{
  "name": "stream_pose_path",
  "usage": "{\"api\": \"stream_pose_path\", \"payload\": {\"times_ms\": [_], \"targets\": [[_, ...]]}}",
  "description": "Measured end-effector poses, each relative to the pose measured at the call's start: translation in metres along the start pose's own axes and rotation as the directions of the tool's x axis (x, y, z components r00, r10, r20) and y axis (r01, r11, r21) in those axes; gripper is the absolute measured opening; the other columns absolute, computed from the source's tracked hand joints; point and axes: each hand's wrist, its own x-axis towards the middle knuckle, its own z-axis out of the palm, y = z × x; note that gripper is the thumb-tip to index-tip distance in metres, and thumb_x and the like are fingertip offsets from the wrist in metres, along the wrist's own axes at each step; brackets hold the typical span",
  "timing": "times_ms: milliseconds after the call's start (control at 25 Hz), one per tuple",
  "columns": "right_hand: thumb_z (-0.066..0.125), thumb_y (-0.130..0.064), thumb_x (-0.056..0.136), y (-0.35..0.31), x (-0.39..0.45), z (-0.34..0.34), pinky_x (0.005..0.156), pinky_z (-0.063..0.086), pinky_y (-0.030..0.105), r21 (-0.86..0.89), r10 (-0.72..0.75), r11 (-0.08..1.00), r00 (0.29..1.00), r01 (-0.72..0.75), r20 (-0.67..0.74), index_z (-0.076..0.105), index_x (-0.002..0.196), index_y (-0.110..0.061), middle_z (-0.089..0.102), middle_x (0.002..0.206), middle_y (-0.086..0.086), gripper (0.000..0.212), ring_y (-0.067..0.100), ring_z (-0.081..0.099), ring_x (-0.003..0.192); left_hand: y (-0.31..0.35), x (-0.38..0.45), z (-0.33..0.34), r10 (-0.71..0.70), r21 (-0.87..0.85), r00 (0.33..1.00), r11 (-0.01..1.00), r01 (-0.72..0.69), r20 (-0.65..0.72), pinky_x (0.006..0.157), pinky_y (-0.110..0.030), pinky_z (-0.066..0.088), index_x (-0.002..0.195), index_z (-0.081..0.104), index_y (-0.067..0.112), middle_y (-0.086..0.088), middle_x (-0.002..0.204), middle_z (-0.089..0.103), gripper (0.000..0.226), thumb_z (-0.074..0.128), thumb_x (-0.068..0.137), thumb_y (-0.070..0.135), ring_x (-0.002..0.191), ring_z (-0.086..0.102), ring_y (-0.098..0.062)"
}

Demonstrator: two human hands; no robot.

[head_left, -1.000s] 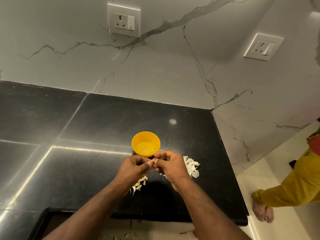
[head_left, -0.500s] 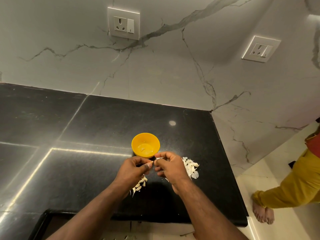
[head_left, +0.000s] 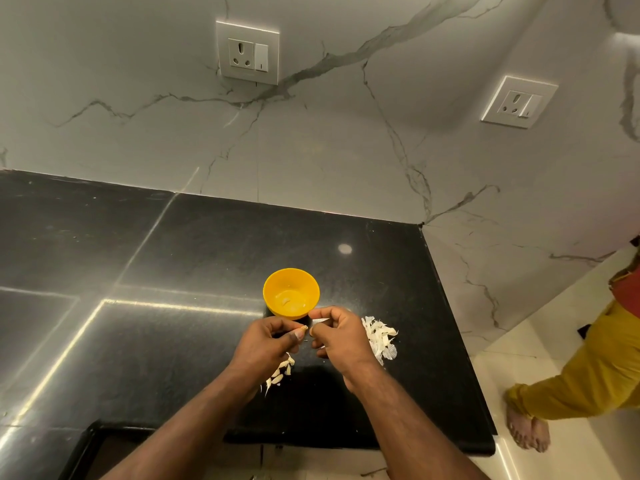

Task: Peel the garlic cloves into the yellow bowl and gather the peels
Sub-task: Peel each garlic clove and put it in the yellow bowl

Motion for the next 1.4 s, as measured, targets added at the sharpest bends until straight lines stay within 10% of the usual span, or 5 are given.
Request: {"api": "stream_pose_path", "payload": {"times_ms": [480, 1000, 1240, 1400], "targets": [[0.062, 0.002, 0.09, 0.0, 0.006, 0.0, 0.061, 0.051, 0.026, 0.058, 0.022, 0.998, 0.998, -0.025, 0.055, 0.066, 0.107, -0.018, 0.068, 0.082, 0.006, 0.027, 0.012, 0.062, 0.069, -0.002, 0.001, -0.003, -0.009, -0.006, 1.0, 1.0, 0.009, 0.021, 0.07, -0.03, 0.053, 0.094, 0.077, 0.02, -0.002, 0.086, 0.077, 0.007, 0.07, 0.093, 0.018, 0.08, 0.07, -0.014], [0.063, -0.031, 0.094, 0.019, 0.012, -0.017, 0.073, 0.05, 0.029, -0.528, -0.118, 0.848, 0.989, 0.05, -0.095, 0.071, 0.094, -0.024, 0.067, 0.078, -0.01, 0.011, 0.01, 0.064, 0.077, 0.004, 0.003, 0.0, -0.065, -0.152, 0.997, 0.986, 0.069, 0.033, 0.063, -0.026, 0.047, 0.088, 0.074, 0.012, -0.002, 0.076, 0.072, 0.013, 0.069, 0.094, 0.022, 0.07, 0.063, -0.011], [0.05, -0.025, 0.095, 0.0, 0.015, -0.016, 0.058, 0.046, 0.035, -0.329, -0.235, 0.925, 0.966, 0.188, -0.11, 0.062, 0.081, -0.024, 0.062, 0.066, -0.002, 0.018, 0.014, 0.056, 0.06, 0.005, 0.001, 0.001, -0.069, -0.114, 0.997, 0.991, 0.073, 0.033, 0.06, -0.023, 0.046, 0.089, 0.074, 0.011, -0.001, 0.075, 0.072, 0.016, 0.068, 0.095, 0.024, 0.068, 0.062, -0.009], [0.061, -0.027, 0.092, 0.002, 0.016, -0.009, 0.074, 0.056, 0.037, -0.28, -0.181, 0.944, 0.983, 0.173, -0.003, 0.073, 0.097, -0.027, 0.071, 0.084, -0.006, 0.012, 0.01, 0.065, 0.077, 0.004, 0.002, -0.002, -0.046, -0.102, 0.997, 0.993, 0.051, 0.056, 0.062, -0.027, 0.046, 0.088, 0.075, 0.014, -0.002, 0.075, 0.072, 0.015, 0.069, 0.094, 0.025, 0.068, 0.062, -0.01]]}}
